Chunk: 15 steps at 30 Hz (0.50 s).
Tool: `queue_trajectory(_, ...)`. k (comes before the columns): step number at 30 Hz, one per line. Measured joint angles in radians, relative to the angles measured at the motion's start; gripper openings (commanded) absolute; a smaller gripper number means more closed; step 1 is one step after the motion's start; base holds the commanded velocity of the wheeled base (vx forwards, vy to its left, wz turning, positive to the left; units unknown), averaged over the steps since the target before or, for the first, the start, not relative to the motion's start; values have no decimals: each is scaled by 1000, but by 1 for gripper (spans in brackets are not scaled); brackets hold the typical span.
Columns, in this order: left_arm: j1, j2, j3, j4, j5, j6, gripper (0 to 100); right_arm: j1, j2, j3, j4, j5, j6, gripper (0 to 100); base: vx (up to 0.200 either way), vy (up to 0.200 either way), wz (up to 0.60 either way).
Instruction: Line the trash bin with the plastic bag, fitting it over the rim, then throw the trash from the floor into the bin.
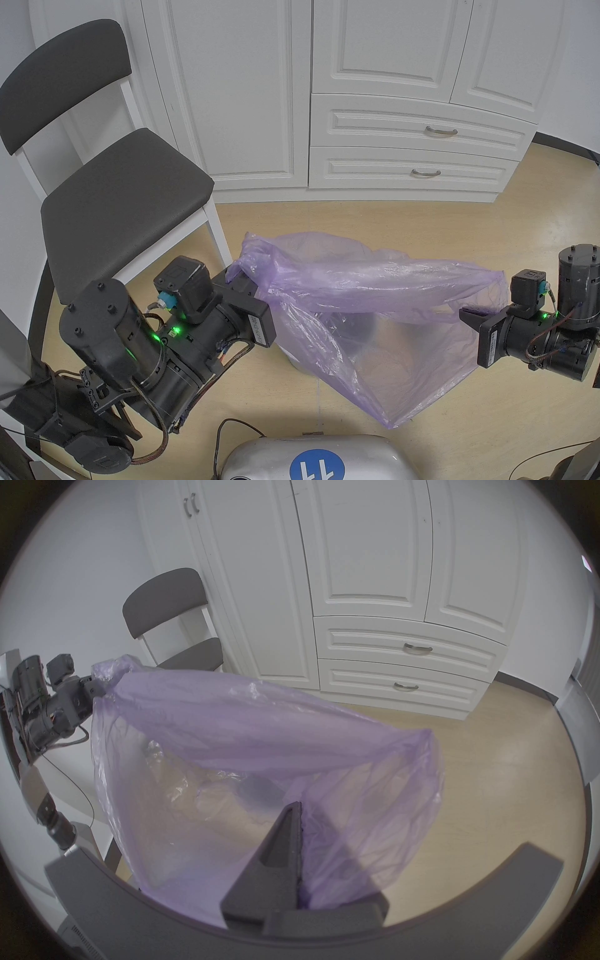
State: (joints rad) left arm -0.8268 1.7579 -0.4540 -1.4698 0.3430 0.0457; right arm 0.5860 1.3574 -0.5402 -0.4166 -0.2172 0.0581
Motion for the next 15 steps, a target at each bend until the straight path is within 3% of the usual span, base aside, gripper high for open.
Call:
queue_trajectory(8, 3, 2, -26, 28, 43, 2, 0, 6, -61, 39, -4, 1, -65, 0, 0, 0, 0)
queue_trajectory(15, 24, 5, -36, 29, 43, 2, 0, 21, -59, 63, -89, 1, -65, 0, 0, 0, 0)
